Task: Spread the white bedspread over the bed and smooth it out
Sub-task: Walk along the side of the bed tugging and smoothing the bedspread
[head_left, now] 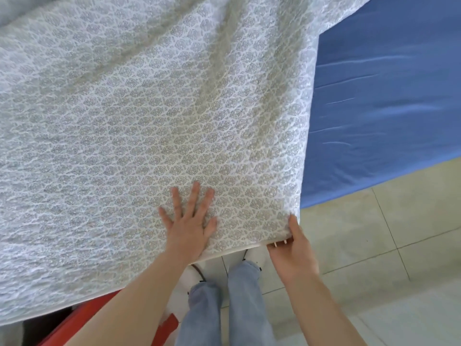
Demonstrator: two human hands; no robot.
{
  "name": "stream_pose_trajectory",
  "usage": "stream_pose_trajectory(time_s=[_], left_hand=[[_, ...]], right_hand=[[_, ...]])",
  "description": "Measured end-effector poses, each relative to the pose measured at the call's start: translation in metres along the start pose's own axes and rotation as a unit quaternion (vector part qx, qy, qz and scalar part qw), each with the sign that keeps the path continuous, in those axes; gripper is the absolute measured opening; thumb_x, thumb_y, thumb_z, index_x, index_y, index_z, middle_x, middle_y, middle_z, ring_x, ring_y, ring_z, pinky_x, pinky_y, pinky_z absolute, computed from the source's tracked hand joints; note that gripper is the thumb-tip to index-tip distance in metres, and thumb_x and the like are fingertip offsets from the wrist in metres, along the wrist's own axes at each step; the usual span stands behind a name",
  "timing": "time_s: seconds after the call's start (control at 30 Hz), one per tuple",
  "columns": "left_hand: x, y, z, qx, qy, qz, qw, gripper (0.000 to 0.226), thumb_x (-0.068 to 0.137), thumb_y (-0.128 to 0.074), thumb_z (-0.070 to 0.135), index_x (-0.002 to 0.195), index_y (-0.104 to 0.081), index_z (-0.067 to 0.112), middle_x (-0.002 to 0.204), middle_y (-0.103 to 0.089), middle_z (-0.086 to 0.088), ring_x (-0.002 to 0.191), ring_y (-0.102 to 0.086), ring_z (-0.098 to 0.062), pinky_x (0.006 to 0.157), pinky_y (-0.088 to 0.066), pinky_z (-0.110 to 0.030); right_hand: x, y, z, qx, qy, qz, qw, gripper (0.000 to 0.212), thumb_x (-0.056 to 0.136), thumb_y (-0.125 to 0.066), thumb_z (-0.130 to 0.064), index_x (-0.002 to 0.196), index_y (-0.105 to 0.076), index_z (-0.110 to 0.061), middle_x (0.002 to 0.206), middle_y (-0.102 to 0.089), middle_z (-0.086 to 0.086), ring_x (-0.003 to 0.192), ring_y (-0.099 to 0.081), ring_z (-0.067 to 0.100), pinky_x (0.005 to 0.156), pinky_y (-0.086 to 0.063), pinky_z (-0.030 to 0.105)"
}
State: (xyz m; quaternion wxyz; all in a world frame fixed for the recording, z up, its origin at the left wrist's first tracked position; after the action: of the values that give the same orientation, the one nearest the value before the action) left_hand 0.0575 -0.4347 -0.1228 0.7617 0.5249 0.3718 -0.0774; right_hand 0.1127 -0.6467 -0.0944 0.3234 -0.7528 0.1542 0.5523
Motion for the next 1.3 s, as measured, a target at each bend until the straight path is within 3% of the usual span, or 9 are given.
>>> stream_pose_trajectory(time_s=[0.1,0.2,0.37,0.7,0.9,0.97,1.1,1.23,1.3], left_hand=[[0.001,-0.002,0.0,0.018,0.007,0.005,1.0,0.061,0.098,-0.002,0.062,0.139,0.041,0.048,0.149,0.05,0.014,0.135,0.049,-0.033,0.113,0.01,-0.071],[0.003,-0.004,-0.002,0.026,0.009,0.02,0.999,0.062,0.092,0.005,0.064,0.142,0.038,0.047,0.151,0.047,0.014,0.137,0.046,-0.033,0.112,0.013,-0.071],[0.003,-0.006,-0.002,0.034,-0.003,0.035,0.999,0.065,0.093,0.0,0.062,0.148,0.03,0.044,0.156,0.041,0.012,0.14,0.043,-0.033,0.11,0.018,-0.069],[0.004,-0.003,-0.004,0.003,-0.029,-0.005,1.0,0.069,0.095,-0.012,0.063,0.146,0.031,0.046,0.152,0.047,0.012,0.135,0.049,-0.031,0.11,0.018,-0.071],[0.01,-0.003,-0.005,0.092,-0.081,0.045,0.991,0.075,0.096,-0.022,0.056,0.16,0.0,0.023,0.165,0.017,-0.012,0.147,0.019,-0.048,0.117,-0.006,-0.068],[0.016,0.003,-0.004,0.131,-0.127,0.067,0.981,0.079,0.095,-0.026,0.056,0.16,-0.01,0.014,0.166,0.007,-0.019,0.149,0.009,-0.047,0.119,-0.009,-0.065],[0.04,0.023,0.007,0.177,-0.215,0.064,0.958,0.08,0.096,-0.026,0.064,0.16,-0.003,0.021,0.166,0.009,-0.014,0.151,0.012,-0.042,0.119,-0.003,-0.064],[0.071,0.062,0.037,0.069,-0.235,0.035,0.969,0.064,0.1,-0.02,0.055,0.158,-0.001,0.037,0.166,0.019,0.005,0.148,0.03,-0.025,0.121,0.012,-0.05],[0.078,0.1,0.061,-0.11,-0.21,0.038,0.971,0.052,0.105,-0.024,0.045,0.15,-0.039,0.024,0.164,-0.021,-0.009,0.15,-0.015,-0.018,0.122,-0.013,-0.025]], right_hand=[[0.007,0.003,-0.007,0.017,-0.035,0.016,0.999,0.032,0.094,-0.054,-0.009,0.124,-0.061,-0.001,0.129,-0.063,0.017,0.118,-0.06,0.033,0.109,-0.04,0.05],[0.015,-0.018,-0.023,0.035,-0.121,0.0,0.992,0.043,0.095,-0.053,-0.031,0.122,-0.062,0.0,0.125,-0.064,0.024,0.12,-0.058,0.04,0.107,-0.04,0.052],[0.018,-0.056,-0.027,-0.142,-0.219,-0.055,0.964,0.042,0.099,-0.046,-0.036,0.117,-0.071,-0.007,0.119,-0.069,0.018,0.102,-0.07,0.036,0.088,-0.055,0.054],[-0.015,-0.023,-0.057,0.047,0.082,-0.118,0.988,0.042,0.101,-0.042,-0.022,0.139,-0.05,-0.005,0.136,-0.06,0.014,0.127,-0.056,0.032,0.109,-0.039,0.05],[0.007,-0.013,-0.023,0.056,-0.123,0.003,0.991,0.051,0.104,-0.032,-0.04,0.12,-0.063,-0.002,0.111,-0.071,0.023,0.094,-0.071,0.039,0.073,-0.059,0.054],[0.017,-0.024,-0.028,-0.009,-0.131,0.004,0.991,0.043,0.101,-0.041,-0.037,0.124,-0.065,-0.01,0.119,-0.07,0.017,0.104,-0.069,0.034,0.082,-0.058,0.051],[0.021,-0.065,-0.057,-0.045,-0.034,-0.064,0.996,0.043,0.101,-0.041,-0.044,0.122,-0.065,-0.015,0.114,-0.072,0.014,0.094,-0.073,0.03,0.08,-0.053,0.048],[0.01,-0.1,-0.06,-0.047,0.135,-0.092,0.985,0.025,0.099,-0.053,-0.019,0.12,-0.063,-0.01,0.116,-0.071,0.014,0.103,-0.07,0.028,0.081,-0.059,0.042],[0.005,-0.106,-0.046,-0.201,0.219,-0.044,0.954,0.014,0.097,-0.056,-0.012,0.108,-0.066,-0.012,0.108,-0.073,0.014,0.099,-0.07,0.028,0.085,-0.058,0.041]])
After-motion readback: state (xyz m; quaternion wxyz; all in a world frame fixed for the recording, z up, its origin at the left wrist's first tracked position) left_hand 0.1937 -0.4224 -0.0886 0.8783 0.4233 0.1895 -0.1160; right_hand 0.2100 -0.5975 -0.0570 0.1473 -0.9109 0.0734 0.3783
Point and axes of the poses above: each hand's wrist, its own x-axis towards the middle knuckle, its own y-axis out of the back of the hand, z = x × y, the point moved 7 cm from there along x, towards the middle knuckle
